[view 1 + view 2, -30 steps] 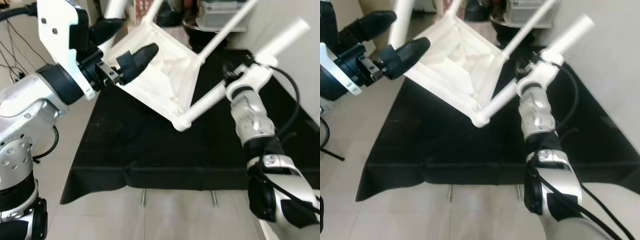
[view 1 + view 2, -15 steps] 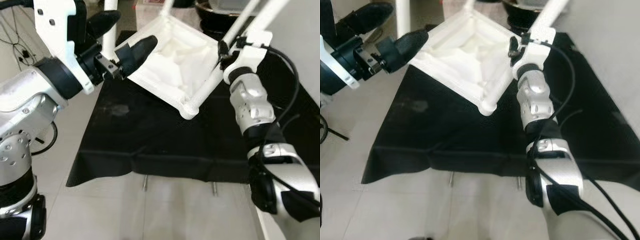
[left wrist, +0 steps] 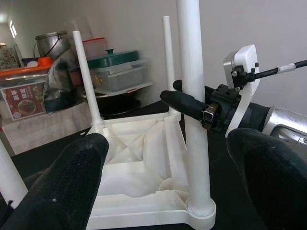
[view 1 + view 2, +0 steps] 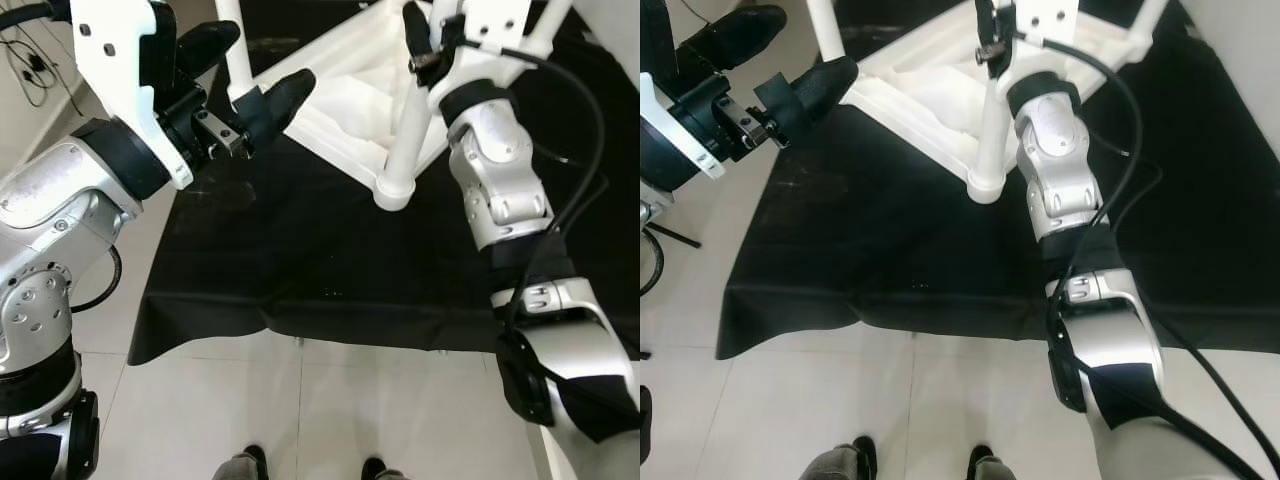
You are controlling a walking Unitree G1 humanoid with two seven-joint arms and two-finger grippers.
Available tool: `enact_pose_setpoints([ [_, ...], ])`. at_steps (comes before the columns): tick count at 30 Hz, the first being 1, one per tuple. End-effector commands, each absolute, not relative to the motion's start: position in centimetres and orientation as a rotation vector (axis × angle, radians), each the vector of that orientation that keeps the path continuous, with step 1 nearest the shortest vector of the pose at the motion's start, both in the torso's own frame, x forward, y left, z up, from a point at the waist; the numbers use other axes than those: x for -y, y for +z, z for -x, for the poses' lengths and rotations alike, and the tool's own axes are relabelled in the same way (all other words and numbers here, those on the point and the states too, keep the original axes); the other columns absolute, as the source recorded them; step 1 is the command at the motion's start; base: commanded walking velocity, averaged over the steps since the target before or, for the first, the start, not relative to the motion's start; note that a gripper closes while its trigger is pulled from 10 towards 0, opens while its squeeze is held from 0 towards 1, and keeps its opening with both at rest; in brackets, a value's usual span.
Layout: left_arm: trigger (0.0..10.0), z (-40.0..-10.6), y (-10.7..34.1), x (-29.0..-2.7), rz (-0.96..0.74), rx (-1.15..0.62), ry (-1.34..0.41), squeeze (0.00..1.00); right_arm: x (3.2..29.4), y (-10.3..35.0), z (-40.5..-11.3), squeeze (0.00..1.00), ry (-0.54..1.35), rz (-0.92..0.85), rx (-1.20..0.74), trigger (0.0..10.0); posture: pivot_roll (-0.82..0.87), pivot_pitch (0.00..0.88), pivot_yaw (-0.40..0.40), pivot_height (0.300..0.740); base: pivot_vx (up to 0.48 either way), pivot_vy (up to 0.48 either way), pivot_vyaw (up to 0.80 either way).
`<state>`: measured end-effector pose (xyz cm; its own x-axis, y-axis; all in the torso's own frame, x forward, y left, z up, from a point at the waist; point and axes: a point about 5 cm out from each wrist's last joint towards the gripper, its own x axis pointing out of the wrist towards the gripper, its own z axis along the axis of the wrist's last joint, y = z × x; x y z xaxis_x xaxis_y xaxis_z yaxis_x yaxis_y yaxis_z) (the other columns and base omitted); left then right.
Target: Building children table
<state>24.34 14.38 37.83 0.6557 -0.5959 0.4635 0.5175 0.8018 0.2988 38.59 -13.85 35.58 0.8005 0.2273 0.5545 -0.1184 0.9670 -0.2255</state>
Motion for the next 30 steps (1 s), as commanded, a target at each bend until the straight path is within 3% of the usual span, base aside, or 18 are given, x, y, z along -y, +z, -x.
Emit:
enact_pose_setpoints([
  [1, 10.0, -24.0, 37.9, -14.2, -0.148, 0.609, -0.632, 0.00, 16.9, 28.7, -40.4, 0.00, 0.138, 0.376, 0.280, 10.0, 0.06, 0.259, -0.009, 0.740, 0.000, 0.000, 0.00],
  [10, 10.0, -24.0, 37.8, -14.3, -0.136, 0.620, -0.622, 0.00, 18.0, 28.9, -40.2, 0.00, 0.101, 0.448, 0.243, 10.0, 0.04, 0.234, -0.010, 0.740, 0.000, 0.000, 0.00],
  [11, 10.0, -24.0, 37.7, -14.3, -0.128, 0.623, -0.616, 0.00, 18.2, 29.1, -40.0, 1.00, 0.104, 0.409, 0.252, 10.0, 0.04, 0.218, -0.007, 0.740, 0.000, 0.000, 0.00],
  [23, 10.0, -24.2, 35.4, -14.3, -0.087, 0.564, -0.542, 0.00, 17.7, 28.8, -37.1, 1.00, 0.175, 0.259, 0.330, 10.0, 0.02, 0.181, -0.005, 0.740, 0.000, 0.000, 0.00],
  [29, 10.0, -24.5, 32.4, -14.4, -0.059, 0.475, -0.470, 0.00, 17.3, 25.6, -35.2, 1.00, 0.191, 0.268, 0.265, 10.0, 0.01, 0.159, -0.004, 0.740, 0.000, 0.000, 0.00],
  [30, 10.0, -24.5, 30.5, -14.3, -0.043, 0.413, -0.434, 0.00, 17.4, 23.4, -34.3, 1.00, 0.161, 0.274, 0.201, 10.0, 0.01, 0.143, -0.006, 0.740, 0.000, 0.000, 0.00],
])
